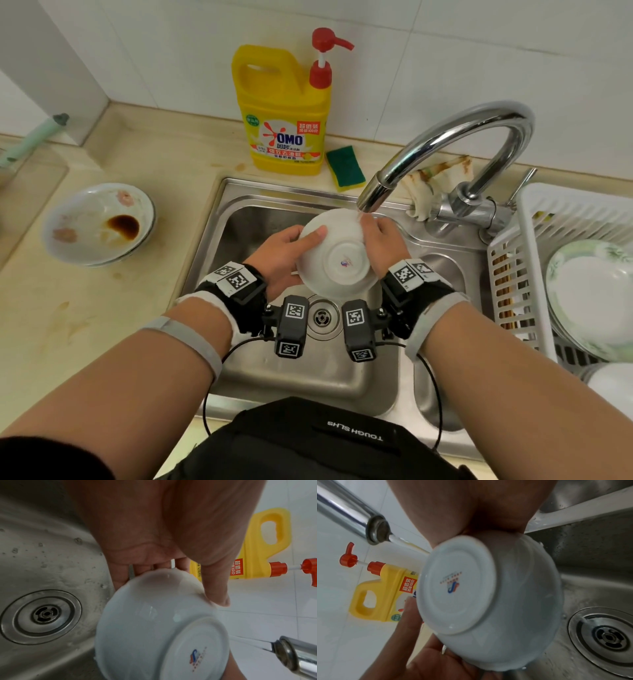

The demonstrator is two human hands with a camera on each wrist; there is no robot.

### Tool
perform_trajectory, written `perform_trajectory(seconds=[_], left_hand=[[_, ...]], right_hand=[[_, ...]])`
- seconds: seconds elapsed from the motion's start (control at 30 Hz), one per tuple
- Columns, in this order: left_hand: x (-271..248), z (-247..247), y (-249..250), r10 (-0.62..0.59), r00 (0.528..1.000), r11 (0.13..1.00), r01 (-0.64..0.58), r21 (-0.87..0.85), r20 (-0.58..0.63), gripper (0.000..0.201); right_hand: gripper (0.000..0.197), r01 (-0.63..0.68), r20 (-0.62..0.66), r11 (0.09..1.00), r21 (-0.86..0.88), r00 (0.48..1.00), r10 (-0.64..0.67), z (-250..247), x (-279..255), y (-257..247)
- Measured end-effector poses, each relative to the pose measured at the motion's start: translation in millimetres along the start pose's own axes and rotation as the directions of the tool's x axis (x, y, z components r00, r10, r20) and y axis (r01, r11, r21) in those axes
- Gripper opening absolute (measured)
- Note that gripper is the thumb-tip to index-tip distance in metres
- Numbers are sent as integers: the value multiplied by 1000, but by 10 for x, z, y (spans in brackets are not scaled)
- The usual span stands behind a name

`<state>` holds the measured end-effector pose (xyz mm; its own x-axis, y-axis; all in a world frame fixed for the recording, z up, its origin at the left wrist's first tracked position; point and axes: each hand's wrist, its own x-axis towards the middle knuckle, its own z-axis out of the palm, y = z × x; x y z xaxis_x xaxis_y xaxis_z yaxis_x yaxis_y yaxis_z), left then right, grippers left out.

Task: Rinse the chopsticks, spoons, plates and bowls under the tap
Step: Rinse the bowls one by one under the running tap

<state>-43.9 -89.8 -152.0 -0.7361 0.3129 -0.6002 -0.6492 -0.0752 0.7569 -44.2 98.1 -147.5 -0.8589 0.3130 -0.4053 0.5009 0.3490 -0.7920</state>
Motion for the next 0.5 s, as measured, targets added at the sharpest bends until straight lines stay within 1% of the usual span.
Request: perform_trajectory(seconds=[0.1,0.2,0.23,0.3,0.33,0.37,0.4,0.47,0.5], left_hand=[[20,23,15,8,997,994,0,-110,74,45],[45,40,20,11,993,988,8,-156,120,50],[46,47,14,13,991,986,10,-168,134,51],[57,56,-11,15,987,979,18,-204,157,52],[60,57,-20,16,987,975,20,-220,160,52],[61,54,-24,19,987,973,19,-231,159,51],[65,46,-23,23,988,971,15,-237,154,51],[65,35,-8,25,991,972,7,-236,132,51],[56,39,12,18,994,976,5,-217,106,50]], right_hand=[[40,-6,-44,1000,14,999,6,17,28,-18],[39,-58,-65,995,75,996,63,6,46,-27],[43,-85,-52,991,101,995,90,18,46,-31],[66,-146,-21,972,185,988,153,63,39,-58],[79,-185,0,960,208,982,189,85,36,-55],[87,-211,22,954,211,977,212,92,38,-56],[85,-211,37,960,184,978,207,106,62,-40],[66,-162,14,978,133,987,162,99,59,-59],[59,-155,-13,979,132,987,158,87,47,-71]])
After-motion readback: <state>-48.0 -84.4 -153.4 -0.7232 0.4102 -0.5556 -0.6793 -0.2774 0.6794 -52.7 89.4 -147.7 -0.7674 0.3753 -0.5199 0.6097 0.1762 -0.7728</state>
